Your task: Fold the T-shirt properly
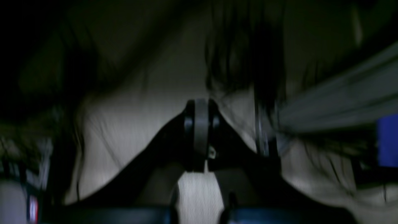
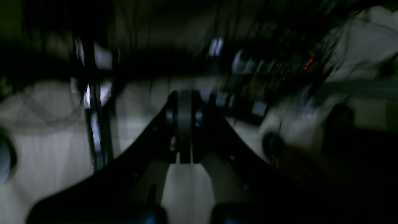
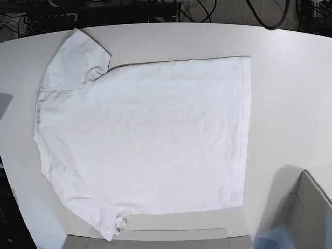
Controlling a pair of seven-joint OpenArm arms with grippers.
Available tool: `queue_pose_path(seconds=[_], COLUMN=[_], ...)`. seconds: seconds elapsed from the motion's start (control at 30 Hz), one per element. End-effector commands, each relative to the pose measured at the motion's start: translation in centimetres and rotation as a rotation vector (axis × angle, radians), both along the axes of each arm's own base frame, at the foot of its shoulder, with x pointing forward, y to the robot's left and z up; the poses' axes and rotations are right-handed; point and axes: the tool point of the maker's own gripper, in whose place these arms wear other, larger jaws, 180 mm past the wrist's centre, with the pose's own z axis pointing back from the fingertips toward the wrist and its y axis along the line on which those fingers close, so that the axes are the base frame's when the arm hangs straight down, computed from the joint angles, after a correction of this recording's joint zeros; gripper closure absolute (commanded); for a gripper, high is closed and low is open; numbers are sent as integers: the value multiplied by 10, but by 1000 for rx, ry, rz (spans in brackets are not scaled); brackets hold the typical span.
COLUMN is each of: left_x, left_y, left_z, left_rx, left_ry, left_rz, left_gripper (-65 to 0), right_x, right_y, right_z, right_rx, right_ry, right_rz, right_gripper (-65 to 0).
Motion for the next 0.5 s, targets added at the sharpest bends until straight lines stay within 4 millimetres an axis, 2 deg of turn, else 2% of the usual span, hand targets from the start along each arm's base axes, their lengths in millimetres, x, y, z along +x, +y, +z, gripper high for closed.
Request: queue_pose_path(seconds=[0.0,0.07,0.13,0.23,0.37,0.47], left_x=[-3,-5,-2,0,15,32], left_y=[1,5,5,7,8,7], left_z=[21,22,30,45,88,128], left_rx=[17,28,34,44,64,75], left_ry=[-92,-88,-127,-188,-340,-467], left_rz=[-26,-27,-36,-49,-86,-115], left_gripper=[-7,-22,-39,-49,-51,-51], right_x=[-15,-29,-25,-37,-34,-23], right_y=[-10,-10,-11,-6,14,36], right_z=[14,25,28,38,64,98], right_rx=[-28,-35,-35,-20,40,104], right_ry=[-30,-53,-77,-91,-188,-297], right_rz=[-2,-9,-18,-14,10,25], right_gripper=[-1,-1,-1,-2,-2,-1])
